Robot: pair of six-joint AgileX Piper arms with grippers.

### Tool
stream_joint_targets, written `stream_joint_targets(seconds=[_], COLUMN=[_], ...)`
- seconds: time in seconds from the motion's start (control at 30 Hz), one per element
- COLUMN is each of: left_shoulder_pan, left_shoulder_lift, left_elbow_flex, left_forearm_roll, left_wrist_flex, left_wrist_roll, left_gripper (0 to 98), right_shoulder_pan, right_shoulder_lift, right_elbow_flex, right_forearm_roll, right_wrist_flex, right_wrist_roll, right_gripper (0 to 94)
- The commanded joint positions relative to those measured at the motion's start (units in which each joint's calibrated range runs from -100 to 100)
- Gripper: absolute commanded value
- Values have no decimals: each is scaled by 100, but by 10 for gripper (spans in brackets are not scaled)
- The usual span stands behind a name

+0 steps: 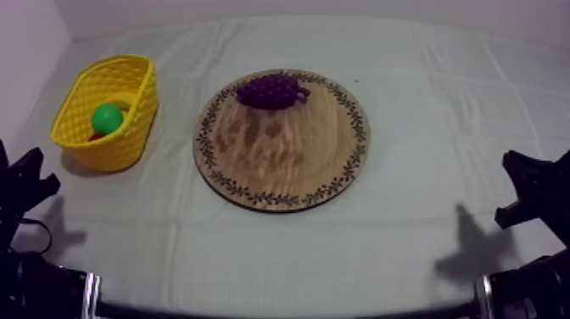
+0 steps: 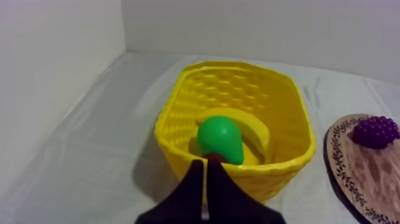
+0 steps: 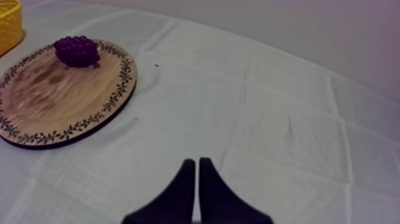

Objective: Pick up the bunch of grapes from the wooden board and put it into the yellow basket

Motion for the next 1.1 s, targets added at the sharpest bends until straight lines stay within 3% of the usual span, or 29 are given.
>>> stream_joint_targets(seconds=[0.0, 0.8, 1.07], left_shoulder_pan=[8, 66, 125], left_shoulder_lift=[-1, 81, 1175], left_elbow_flex=[0, -86, -1427], left_forearm_roll=[-5, 1, -8], left_wrist_flex=[2, -34, 179], left_wrist_roll=[-29, -181, -224], left_gripper=[0, 0, 0], right_shoulder_pan=[3, 3, 3], right_shoulder_lift=[-1, -1, -1], right_elbow_flex=[-3, -3, -3], right_forearm_roll=[1, 1, 1], right_wrist_flex=[0, 0, 0], right_wrist_roll=[0, 1, 0], right_gripper=[4, 4, 4])
